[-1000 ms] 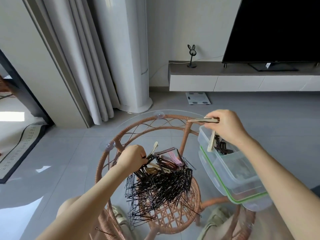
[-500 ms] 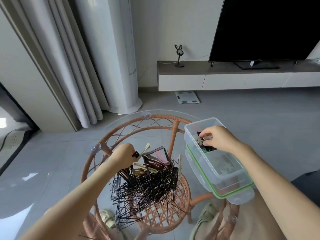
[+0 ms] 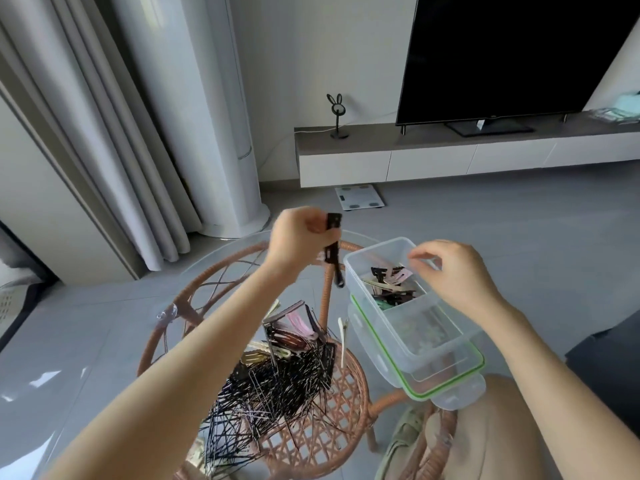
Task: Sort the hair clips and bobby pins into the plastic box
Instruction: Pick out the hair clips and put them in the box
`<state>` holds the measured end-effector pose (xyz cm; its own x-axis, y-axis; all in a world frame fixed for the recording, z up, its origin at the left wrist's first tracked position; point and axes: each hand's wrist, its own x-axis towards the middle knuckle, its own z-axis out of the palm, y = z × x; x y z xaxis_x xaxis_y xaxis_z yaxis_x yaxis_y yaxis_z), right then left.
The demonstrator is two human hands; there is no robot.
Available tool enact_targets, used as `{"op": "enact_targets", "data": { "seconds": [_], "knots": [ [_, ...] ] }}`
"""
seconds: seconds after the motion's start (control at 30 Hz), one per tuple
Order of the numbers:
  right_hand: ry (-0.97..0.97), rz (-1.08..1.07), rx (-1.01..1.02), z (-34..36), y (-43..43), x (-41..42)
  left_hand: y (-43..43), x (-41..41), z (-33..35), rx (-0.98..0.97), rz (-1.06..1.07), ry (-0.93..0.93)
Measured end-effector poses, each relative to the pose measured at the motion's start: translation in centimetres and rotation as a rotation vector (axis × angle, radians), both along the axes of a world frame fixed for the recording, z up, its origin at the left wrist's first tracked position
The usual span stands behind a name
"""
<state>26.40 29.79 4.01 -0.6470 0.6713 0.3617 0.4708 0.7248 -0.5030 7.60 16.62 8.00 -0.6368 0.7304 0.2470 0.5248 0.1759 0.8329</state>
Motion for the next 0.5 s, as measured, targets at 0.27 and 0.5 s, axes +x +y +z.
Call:
{"op": "enact_targets", "data": {
  "seconds": [0.27,0.5],
  "knots": [
    [0.014,-0.042,0.001,-0.2,-0.9,1.8,6.9,4.0,-2.2,-0.384,-0.323,0.353],
    [-0.186,0.199,-0.010,-1.1,-8.9,-1.1,-3.2,-2.5,-2.5,-0.580,-0.079,0.425]
  ]
}}
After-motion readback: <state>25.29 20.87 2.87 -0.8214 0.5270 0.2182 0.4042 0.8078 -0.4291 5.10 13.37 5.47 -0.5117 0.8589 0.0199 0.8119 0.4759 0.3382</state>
